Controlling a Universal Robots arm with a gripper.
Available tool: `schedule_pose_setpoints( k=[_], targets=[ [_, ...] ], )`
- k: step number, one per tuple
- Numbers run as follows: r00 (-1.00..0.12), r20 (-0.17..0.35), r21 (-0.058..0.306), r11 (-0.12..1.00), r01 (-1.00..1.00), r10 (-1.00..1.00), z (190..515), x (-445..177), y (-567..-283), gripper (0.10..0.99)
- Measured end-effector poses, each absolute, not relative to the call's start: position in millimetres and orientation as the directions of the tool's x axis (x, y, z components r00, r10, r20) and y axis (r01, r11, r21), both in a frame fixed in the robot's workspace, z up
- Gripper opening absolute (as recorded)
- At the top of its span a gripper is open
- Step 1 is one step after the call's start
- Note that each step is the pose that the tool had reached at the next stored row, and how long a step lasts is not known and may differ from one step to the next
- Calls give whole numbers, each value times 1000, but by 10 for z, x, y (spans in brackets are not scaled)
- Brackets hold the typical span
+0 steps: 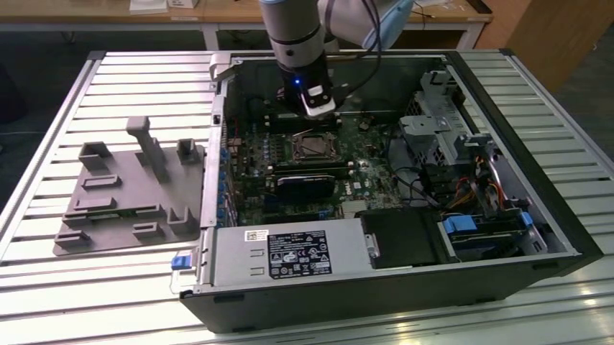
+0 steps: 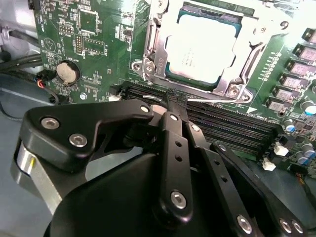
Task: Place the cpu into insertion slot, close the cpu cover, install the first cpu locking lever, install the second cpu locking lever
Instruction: 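Install the first cpu locking lever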
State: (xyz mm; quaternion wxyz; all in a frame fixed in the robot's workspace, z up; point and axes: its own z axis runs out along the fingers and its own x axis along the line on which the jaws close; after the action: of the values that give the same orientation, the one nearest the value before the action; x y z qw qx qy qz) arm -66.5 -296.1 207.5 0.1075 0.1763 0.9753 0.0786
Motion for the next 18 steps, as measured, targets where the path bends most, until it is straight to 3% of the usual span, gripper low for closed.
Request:
schedule_pose_setpoints(
  k=[18],
  targets=[
    [-885, -186, 193, 899, 392, 426, 2039, -691, -2922, 102]
  ],
)
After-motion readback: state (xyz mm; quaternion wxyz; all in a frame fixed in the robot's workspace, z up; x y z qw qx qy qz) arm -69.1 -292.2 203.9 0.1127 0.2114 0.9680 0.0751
